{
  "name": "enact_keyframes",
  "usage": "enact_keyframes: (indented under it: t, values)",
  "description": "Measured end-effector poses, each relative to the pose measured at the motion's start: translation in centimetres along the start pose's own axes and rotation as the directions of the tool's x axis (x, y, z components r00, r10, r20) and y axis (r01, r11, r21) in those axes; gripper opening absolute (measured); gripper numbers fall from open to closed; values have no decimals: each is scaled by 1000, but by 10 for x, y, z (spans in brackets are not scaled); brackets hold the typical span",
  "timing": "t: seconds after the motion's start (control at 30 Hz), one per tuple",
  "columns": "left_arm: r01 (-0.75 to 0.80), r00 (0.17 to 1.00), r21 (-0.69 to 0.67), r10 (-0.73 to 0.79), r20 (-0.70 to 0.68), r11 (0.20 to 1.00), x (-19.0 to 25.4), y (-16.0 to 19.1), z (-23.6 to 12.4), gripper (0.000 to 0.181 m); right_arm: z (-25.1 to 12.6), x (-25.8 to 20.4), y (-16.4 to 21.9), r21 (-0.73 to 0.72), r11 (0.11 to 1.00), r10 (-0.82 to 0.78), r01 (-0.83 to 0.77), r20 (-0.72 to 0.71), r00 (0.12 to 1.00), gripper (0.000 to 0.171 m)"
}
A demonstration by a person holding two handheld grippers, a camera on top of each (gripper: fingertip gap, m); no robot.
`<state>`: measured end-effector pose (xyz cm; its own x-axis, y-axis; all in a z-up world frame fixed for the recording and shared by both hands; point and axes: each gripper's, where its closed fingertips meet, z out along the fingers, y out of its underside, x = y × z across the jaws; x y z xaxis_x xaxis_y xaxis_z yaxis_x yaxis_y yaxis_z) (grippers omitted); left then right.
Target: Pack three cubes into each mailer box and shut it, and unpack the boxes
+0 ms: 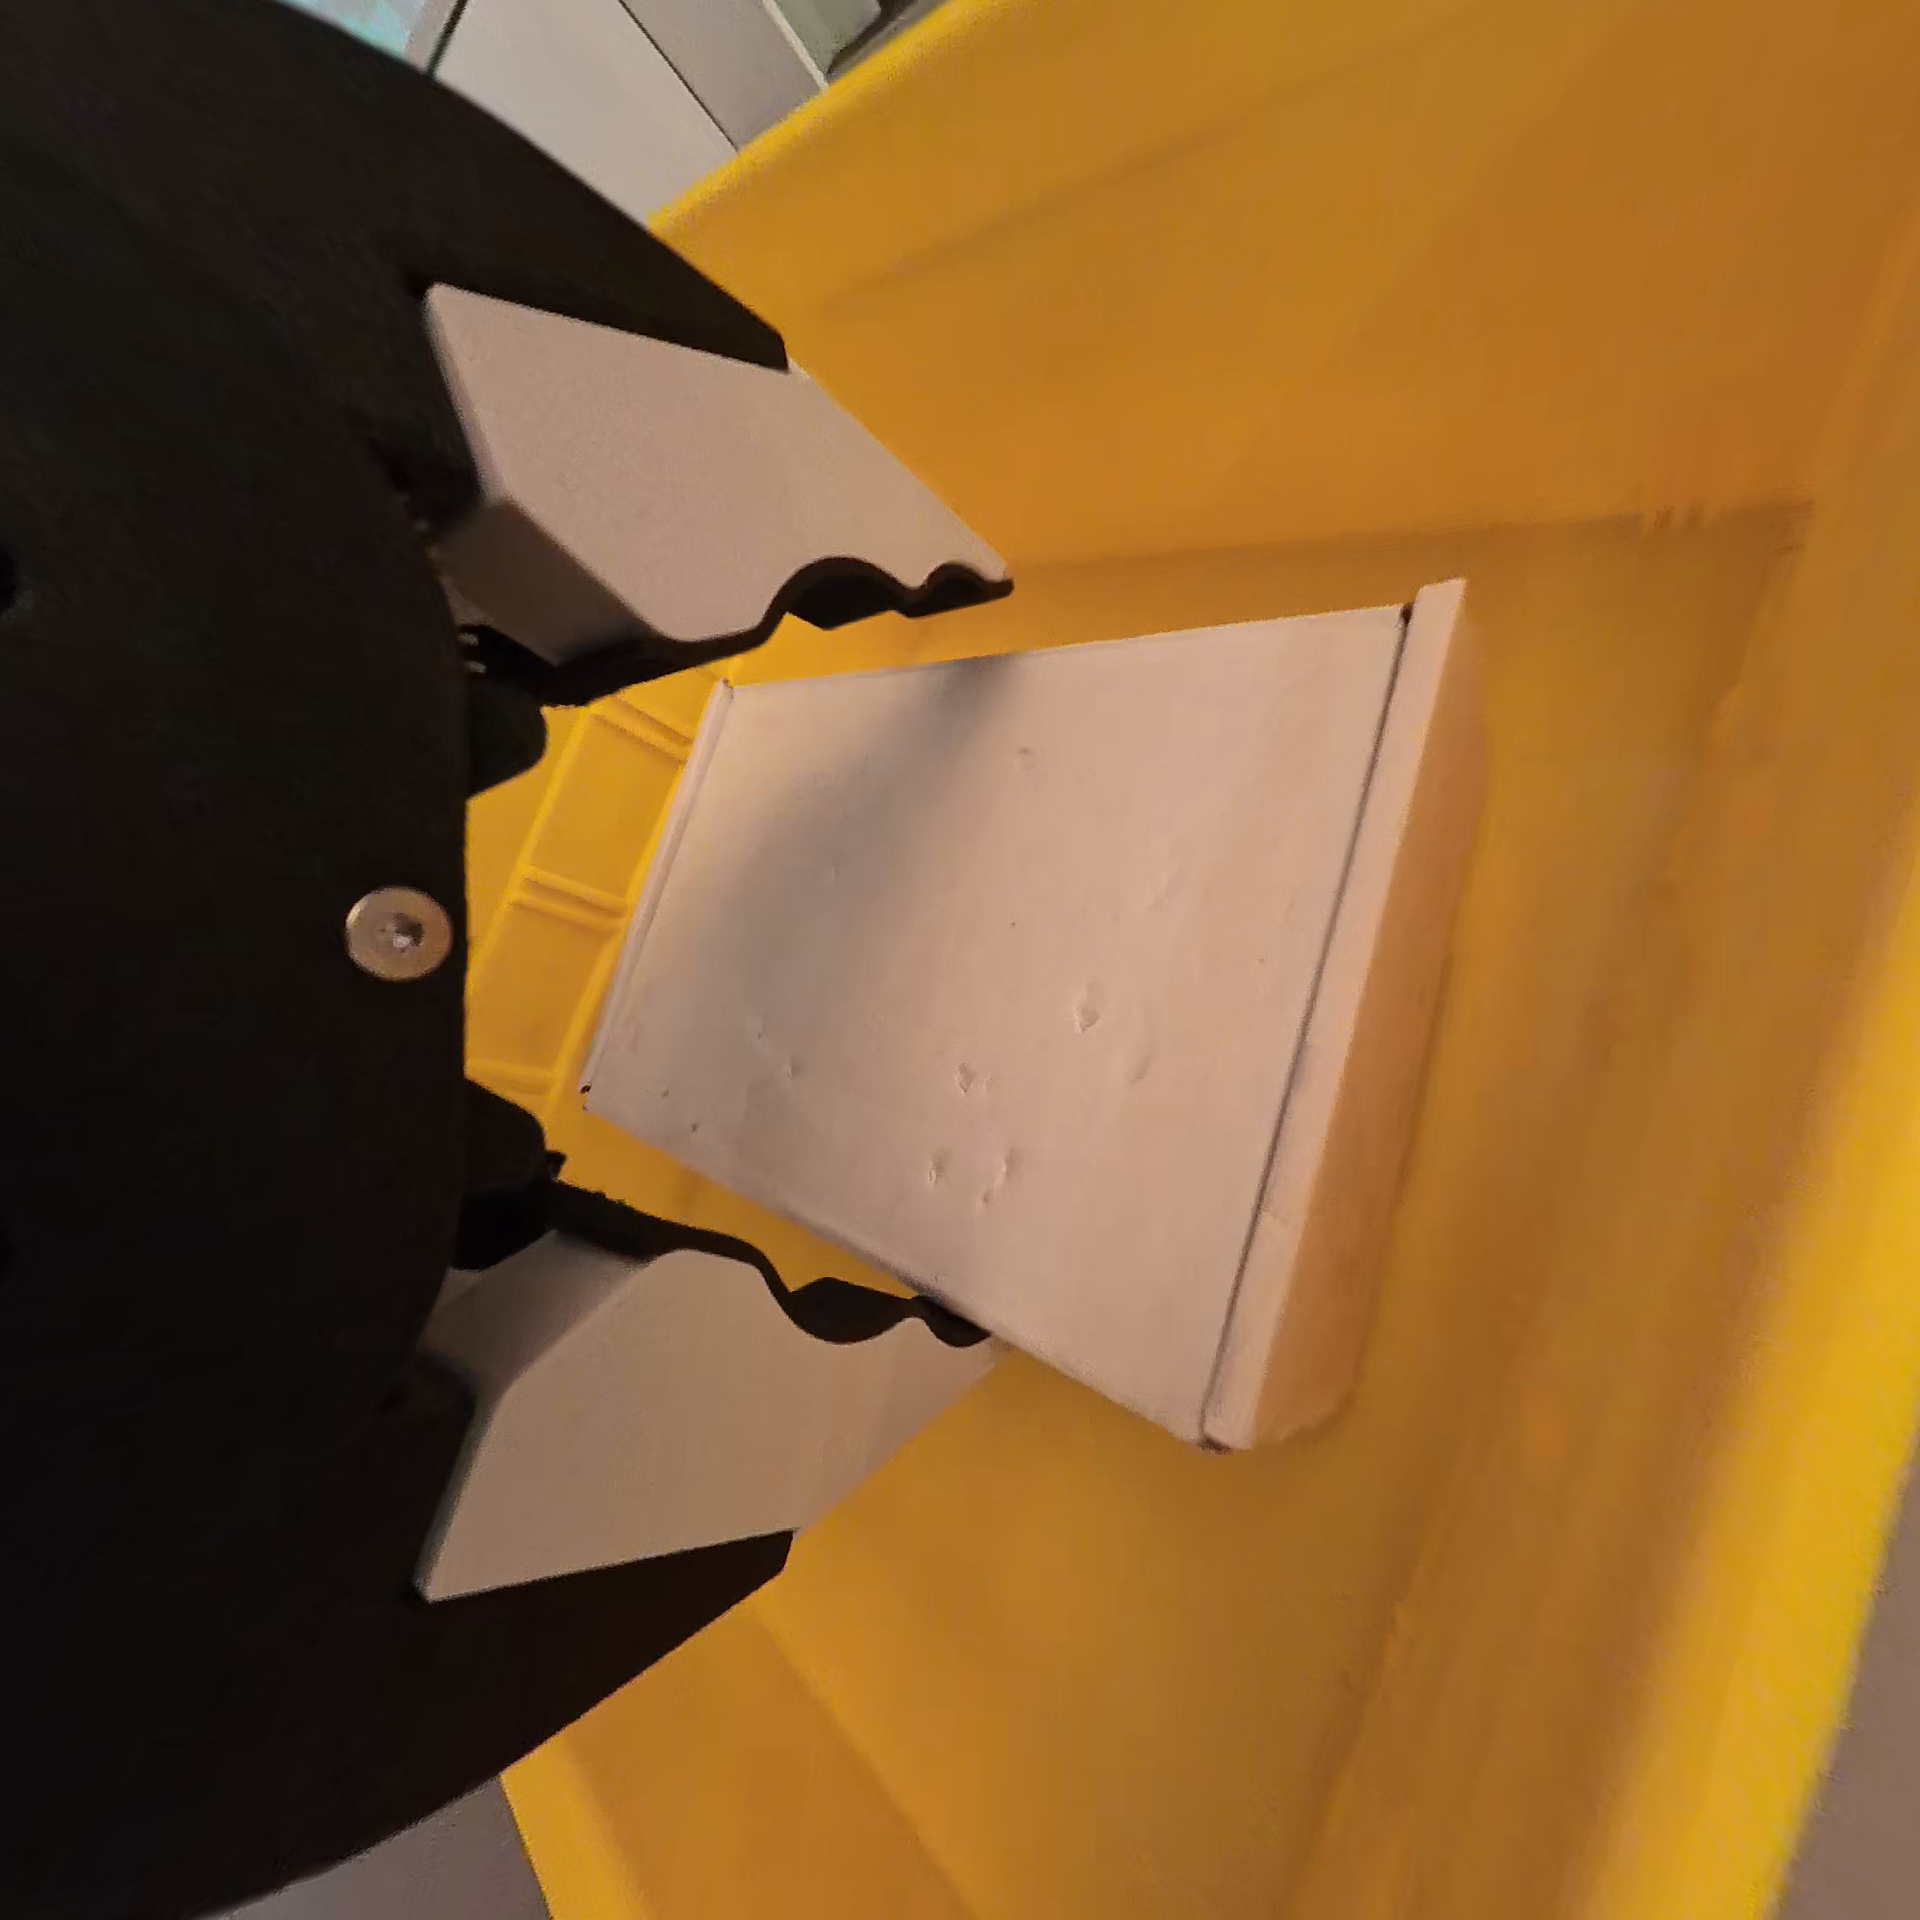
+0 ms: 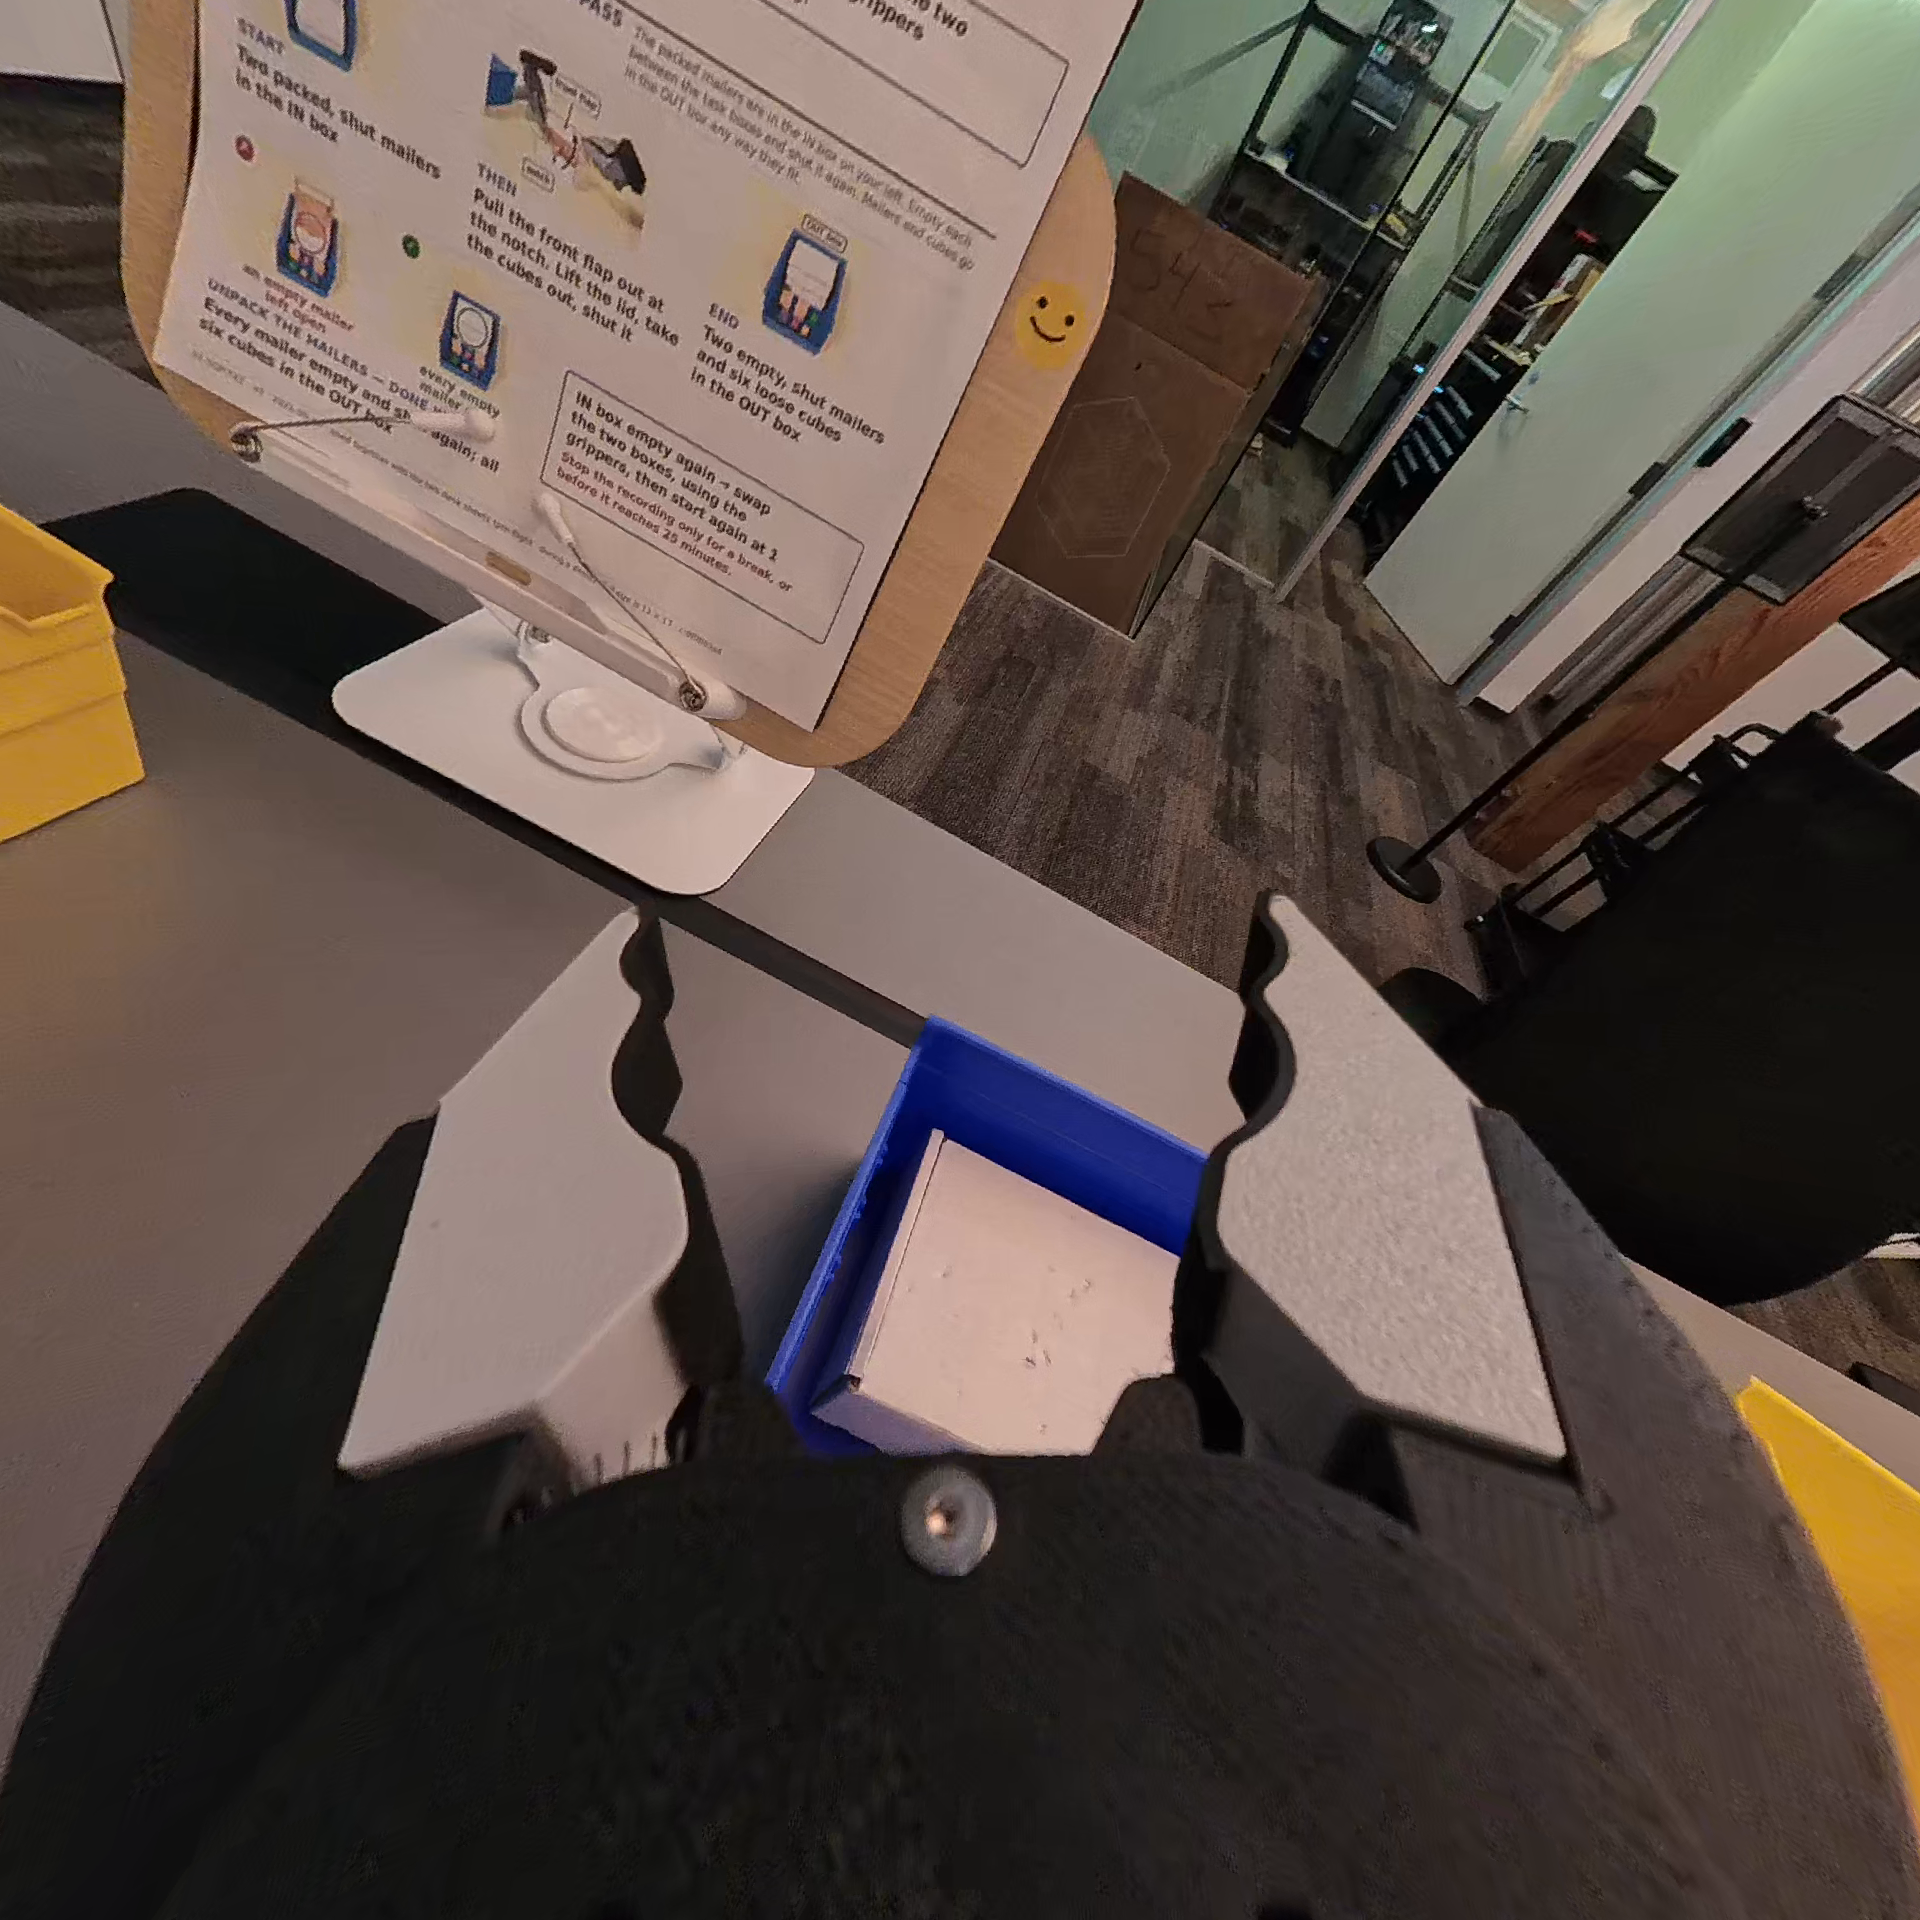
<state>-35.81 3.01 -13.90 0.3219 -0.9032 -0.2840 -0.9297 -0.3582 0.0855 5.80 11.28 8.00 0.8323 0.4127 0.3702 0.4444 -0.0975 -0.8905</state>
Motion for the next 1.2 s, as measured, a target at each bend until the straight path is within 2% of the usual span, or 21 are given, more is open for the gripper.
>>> enact_keyframes:
  t: [0.23, 0.4, 0.67, 0.97, 1.2]
  values:
    - [24, 997, -21, -25, -69, 1000, 5, 10, 13, 133, 10, -13, 8, -37, 999, -5, 8, 67, 998, 109]
    - [17, 998, -27, -19, -66, 999, 5, 11, 19, 140, 17, -19, 17, -72, 997, -12, 19, 96, 995, 109]
    - [-2, 998, -73, -2, -58, 997, 4, 16, 19, 138, 16, -22, 14, -61, 998, -19, 26, 118, 993, 109]
    - [51, 999, -137, -52, 2, 989, -1, 20, 6, 137, 12, -20, 11, -44, 999, -8, 15, 140, 990, 108]
    - [95, 995, -159, -89, 46, 983, -7, 25, -21, 137, 2, -19, 2, -7, 1000, -6, 7, 156, 988, 108]
